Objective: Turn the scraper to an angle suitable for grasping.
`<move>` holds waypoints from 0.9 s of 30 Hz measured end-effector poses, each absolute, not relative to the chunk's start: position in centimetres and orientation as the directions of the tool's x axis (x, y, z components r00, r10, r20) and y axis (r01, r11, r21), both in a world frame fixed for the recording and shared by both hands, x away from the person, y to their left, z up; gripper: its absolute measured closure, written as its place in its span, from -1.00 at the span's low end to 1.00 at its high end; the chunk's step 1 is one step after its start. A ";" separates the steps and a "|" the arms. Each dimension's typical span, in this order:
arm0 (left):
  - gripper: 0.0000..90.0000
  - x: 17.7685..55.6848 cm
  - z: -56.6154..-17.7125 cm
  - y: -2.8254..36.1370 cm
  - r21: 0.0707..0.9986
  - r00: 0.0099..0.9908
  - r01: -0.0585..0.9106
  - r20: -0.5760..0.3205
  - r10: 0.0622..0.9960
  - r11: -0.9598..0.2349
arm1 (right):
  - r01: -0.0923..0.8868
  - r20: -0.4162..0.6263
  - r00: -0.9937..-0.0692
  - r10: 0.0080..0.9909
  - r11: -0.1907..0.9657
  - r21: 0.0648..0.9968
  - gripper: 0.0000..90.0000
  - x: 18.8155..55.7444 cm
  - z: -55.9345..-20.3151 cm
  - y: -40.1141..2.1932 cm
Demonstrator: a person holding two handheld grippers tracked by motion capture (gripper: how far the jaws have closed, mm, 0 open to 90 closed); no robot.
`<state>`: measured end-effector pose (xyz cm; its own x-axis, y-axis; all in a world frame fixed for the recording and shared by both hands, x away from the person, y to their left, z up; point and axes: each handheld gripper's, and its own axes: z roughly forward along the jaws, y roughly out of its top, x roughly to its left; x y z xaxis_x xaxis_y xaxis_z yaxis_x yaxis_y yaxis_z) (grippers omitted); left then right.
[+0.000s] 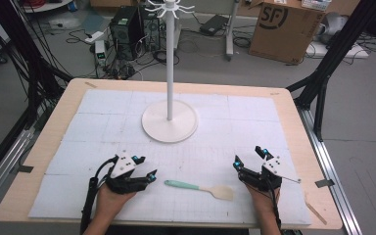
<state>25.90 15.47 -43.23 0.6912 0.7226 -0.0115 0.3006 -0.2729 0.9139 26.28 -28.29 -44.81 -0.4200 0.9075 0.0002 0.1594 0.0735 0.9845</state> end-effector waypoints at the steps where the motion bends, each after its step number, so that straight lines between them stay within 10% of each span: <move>1: -0.22 26.0 -43.2 16.2 0.923 0.678 0.301 -0.031 0.735 -0.239 | 0.160 0.000 -0.420 0.908 0.074 0.984 -0.63 26.3 -44.8 -28.3; 19: -0.38 24.8 -42.7 24.3 0.994 0.424 0.103 -0.018 0.906 -0.028 | 0.160 0.003 -0.421 0.907 0.071 0.985 -0.63 26.3 -44.8 -28.3; 27: -0.43 25.8 -44.2 25.0 0.984 0.452 0.174 -0.051 0.890 -0.032 | 0.158 0.001 -0.423 0.906 0.073 0.985 -0.63 26.3 -44.8 -28.4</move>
